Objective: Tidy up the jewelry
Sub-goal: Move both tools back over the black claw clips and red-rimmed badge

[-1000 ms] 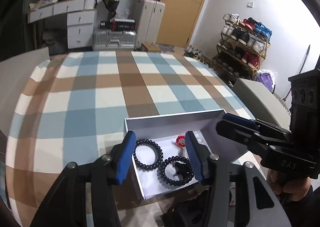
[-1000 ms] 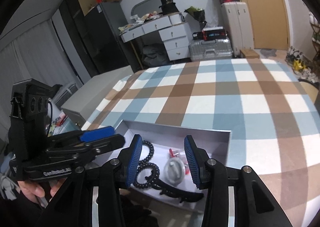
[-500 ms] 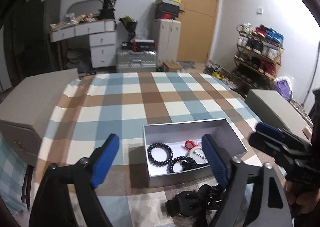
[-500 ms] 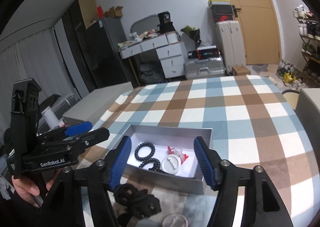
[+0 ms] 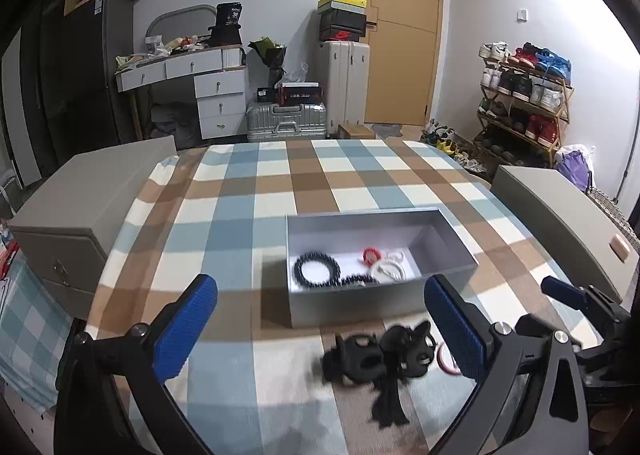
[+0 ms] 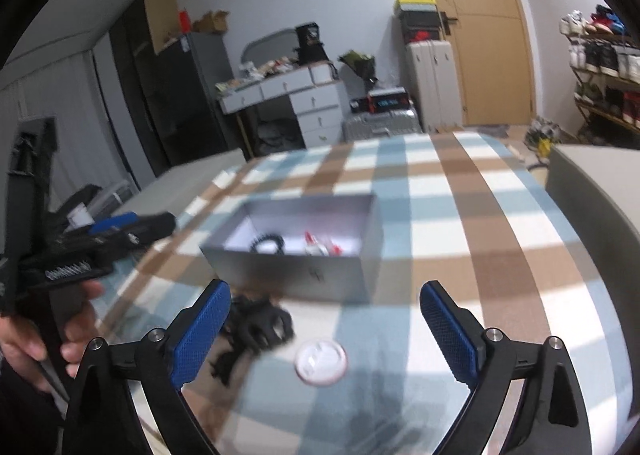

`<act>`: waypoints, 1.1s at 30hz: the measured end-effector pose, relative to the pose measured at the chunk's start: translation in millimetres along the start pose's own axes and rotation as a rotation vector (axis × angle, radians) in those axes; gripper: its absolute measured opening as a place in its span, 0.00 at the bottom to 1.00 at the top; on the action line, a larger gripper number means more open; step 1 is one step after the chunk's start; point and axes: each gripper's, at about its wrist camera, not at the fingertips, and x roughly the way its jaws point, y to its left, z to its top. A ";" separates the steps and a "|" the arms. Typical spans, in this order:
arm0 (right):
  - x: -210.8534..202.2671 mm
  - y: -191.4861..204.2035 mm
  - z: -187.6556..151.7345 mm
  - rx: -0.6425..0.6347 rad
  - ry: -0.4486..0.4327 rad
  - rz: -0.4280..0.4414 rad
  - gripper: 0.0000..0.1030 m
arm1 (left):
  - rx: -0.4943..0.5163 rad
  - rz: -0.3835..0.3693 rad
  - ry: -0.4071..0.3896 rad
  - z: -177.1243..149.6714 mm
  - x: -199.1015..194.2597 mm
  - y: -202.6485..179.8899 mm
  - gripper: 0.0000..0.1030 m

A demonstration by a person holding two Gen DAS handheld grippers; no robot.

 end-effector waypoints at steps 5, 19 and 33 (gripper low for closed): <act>9.5 4.8 -24.5 -0.058 0.066 -0.026 0.93 | -0.021 -0.001 0.030 -18.3 -0.4 -0.3 0.98; 52.2 18.5 -40.9 -0.145 0.209 -0.082 0.76 | -0.099 -0.036 0.098 -50.5 -0.8 25.2 0.98; 62.9 43.2 -37.5 -0.265 0.234 -0.106 0.40 | -0.005 -0.027 0.123 -62.4 -3.5 19.1 0.98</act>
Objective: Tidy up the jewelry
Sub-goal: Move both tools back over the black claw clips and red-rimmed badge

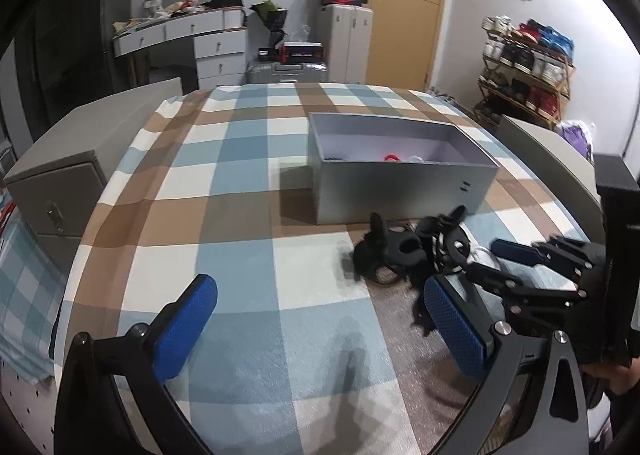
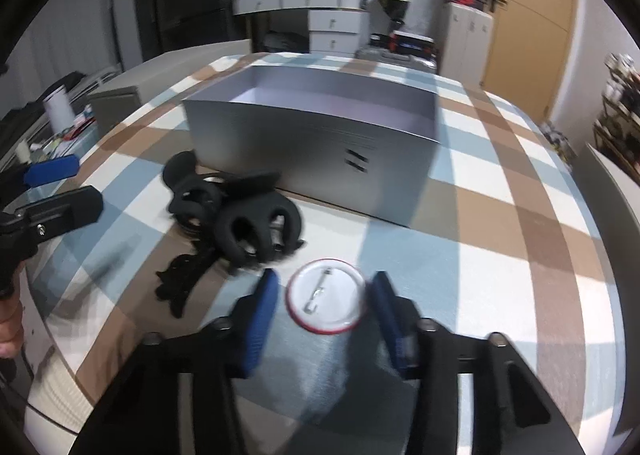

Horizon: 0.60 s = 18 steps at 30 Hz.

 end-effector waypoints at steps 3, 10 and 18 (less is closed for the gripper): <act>-1.2 -1.3 -2.3 0.005 -0.011 0.004 0.40 | 0.012 -0.001 0.011 -1.9 0.2 -2.5 0.98; -11.7 -23.2 -12.8 0.116 -0.030 0.047 0.40 | 0.040 -0.062 0.071 -4.4 7.0 -10.8 0.98; -30.1 -41.8 -27.2 0.209 -0.069 0.066 0.40 | -0.008 -0.159 0.140 -5.2 13.1 -19.3 0.98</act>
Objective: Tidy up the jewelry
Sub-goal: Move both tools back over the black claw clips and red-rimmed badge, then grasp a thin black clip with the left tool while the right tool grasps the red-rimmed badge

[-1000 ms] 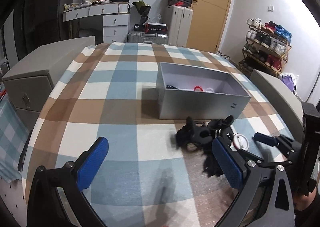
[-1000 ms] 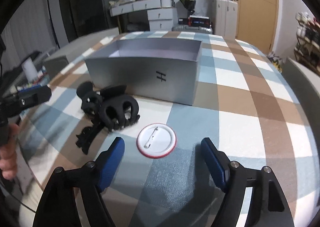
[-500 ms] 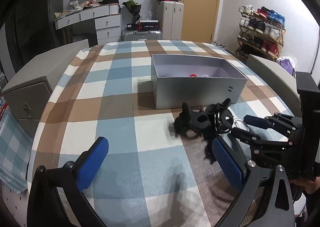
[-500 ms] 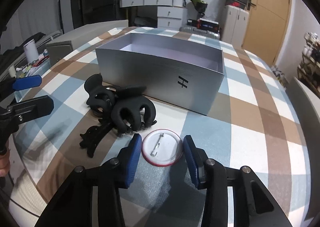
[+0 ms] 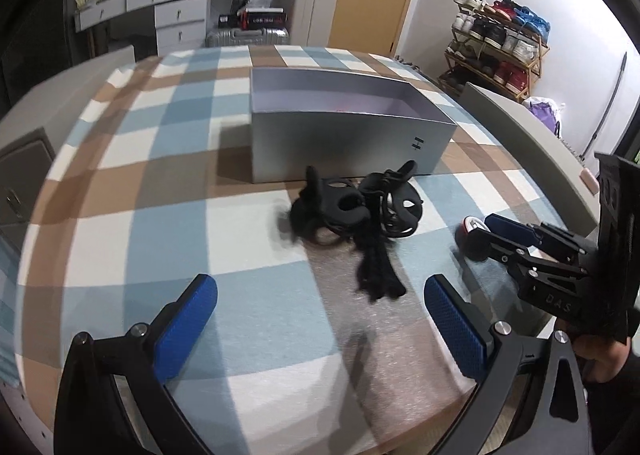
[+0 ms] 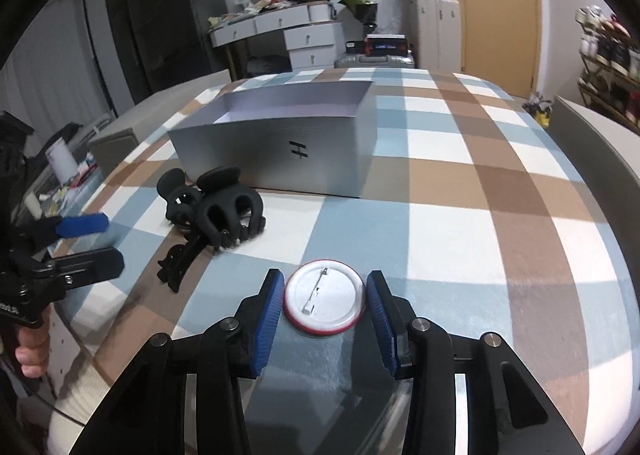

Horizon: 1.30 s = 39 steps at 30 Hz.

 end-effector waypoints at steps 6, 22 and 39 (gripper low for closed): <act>-9.6 -4.3 -1.2 0.034 -0.025 0.035 0.40 | 0.018 -0.069 0.055 6.8 11.7 -14.6 0.98; -20.1 -11.8 -10.2 0.064 -0.057 0.056 0.40 | 0.152 -0.017 0.184 21.1 37.7 -36.7 0.41; -20.0 -8.3 -10.3 0.074 -0.049 0.070 0.40 | 0.236 0.022 0.217 -4.9 11.5 -43.7 0.13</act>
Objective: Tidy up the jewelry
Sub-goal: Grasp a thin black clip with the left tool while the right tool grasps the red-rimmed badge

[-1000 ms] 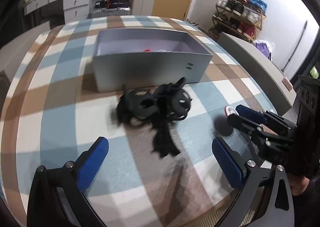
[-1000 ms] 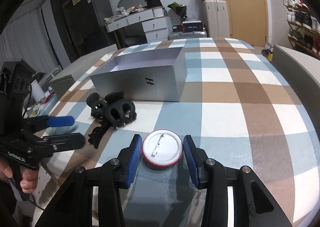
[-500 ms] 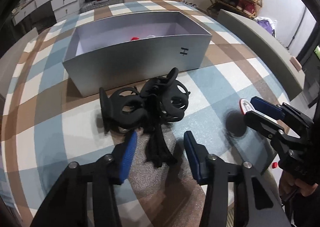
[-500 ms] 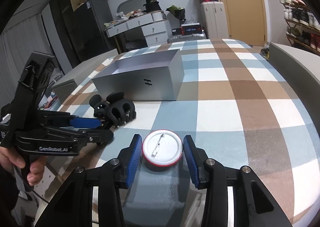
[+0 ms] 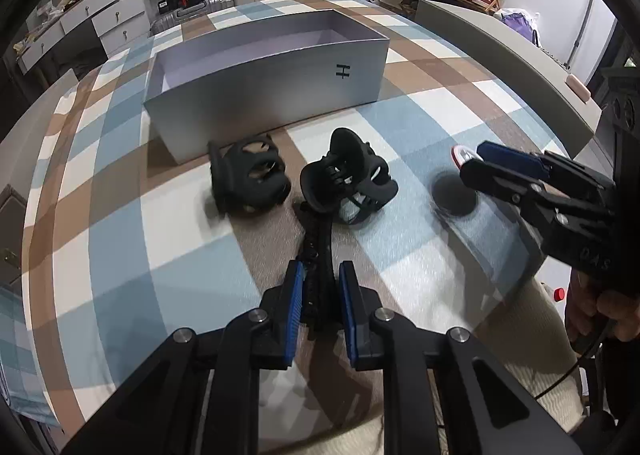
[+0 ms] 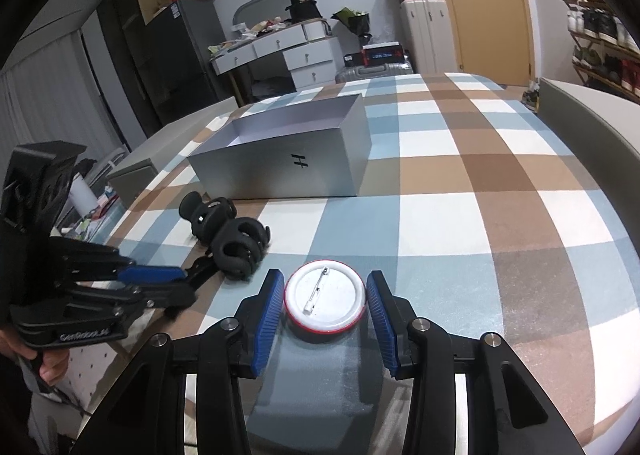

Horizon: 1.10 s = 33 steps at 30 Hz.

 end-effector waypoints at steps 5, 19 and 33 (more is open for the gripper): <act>0.3 4.4 0.6 -0.012 0.002 0.003 0.40 | -0.035 -0.010 0.005 3.6 5.2 4.3 0.13; 0.1 7.7 -0.9 -0.024 0.008 -0.007 0.41 | -0.024 -0.008 -0.011 7.1 6.7 9.6 0.12; -2.6 20.0 5.4 -0.032 -0.016 0.033 0.41 | 0.060 0.174 -0.056 -10.5 -44.4 18.3 0.12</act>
